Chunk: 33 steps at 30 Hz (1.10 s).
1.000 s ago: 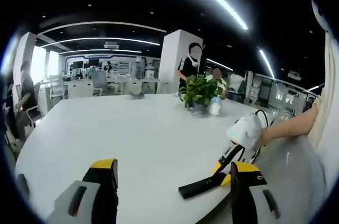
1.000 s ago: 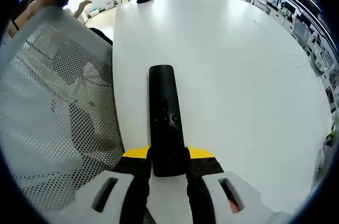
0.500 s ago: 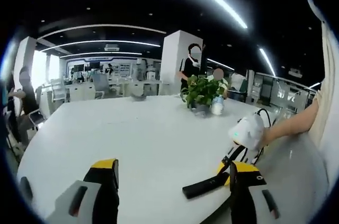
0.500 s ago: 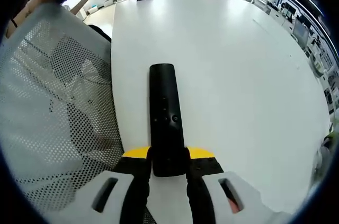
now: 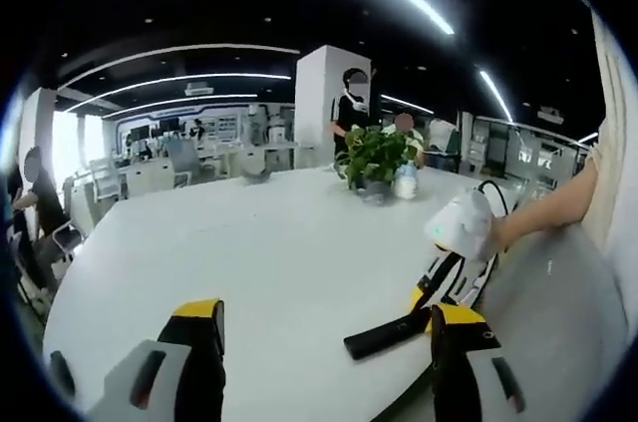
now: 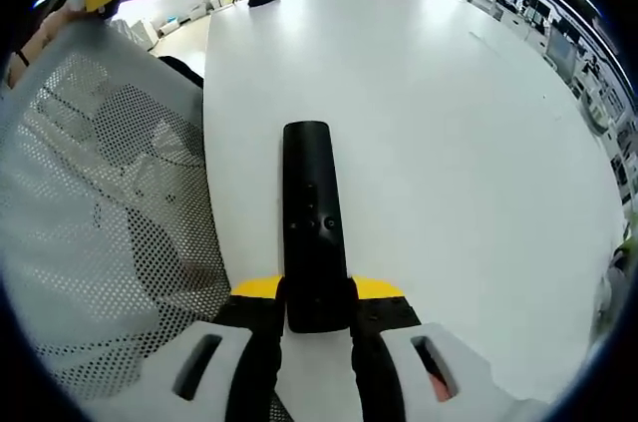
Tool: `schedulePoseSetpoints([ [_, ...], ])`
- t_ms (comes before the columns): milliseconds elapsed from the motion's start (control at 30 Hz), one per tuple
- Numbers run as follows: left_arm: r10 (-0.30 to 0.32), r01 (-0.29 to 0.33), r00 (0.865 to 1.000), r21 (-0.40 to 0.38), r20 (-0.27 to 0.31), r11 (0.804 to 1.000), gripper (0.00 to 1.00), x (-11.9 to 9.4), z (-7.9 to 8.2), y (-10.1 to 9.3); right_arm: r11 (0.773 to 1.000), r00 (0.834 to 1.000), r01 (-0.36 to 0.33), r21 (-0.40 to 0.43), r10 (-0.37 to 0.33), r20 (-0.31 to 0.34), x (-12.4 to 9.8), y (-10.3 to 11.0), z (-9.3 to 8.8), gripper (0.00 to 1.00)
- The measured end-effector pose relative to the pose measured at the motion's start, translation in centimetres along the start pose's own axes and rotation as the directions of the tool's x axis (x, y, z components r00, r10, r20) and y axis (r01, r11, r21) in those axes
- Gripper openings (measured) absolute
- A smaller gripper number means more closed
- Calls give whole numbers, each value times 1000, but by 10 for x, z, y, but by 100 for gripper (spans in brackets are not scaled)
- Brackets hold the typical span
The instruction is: Press the specified remote control buttons in sequence, fully releasing each button before pressing the next.
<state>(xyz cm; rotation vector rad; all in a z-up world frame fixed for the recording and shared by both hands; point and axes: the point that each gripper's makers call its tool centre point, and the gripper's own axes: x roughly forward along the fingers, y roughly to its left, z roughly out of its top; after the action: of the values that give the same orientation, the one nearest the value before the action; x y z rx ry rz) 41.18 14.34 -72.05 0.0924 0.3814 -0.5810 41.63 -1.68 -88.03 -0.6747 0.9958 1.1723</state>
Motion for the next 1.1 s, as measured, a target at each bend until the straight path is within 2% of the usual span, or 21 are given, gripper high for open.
schedulePoseSetpoints([
  [500,12,-12,1000,-3,6,1000,89,-1,1,3,999,1000,-20,-28,20,-13,0,-8,2,24],
  [867,15,-15,1000,-8,2,1000,88,-1,0,4,999,999,-23,-46,22,-28,0,-25,3,24],
  [1100,12,-11,1000,-31,24,999,89,-2,4,4,999,1000,-17,-42,16,-27,0,-33,5,24],
])
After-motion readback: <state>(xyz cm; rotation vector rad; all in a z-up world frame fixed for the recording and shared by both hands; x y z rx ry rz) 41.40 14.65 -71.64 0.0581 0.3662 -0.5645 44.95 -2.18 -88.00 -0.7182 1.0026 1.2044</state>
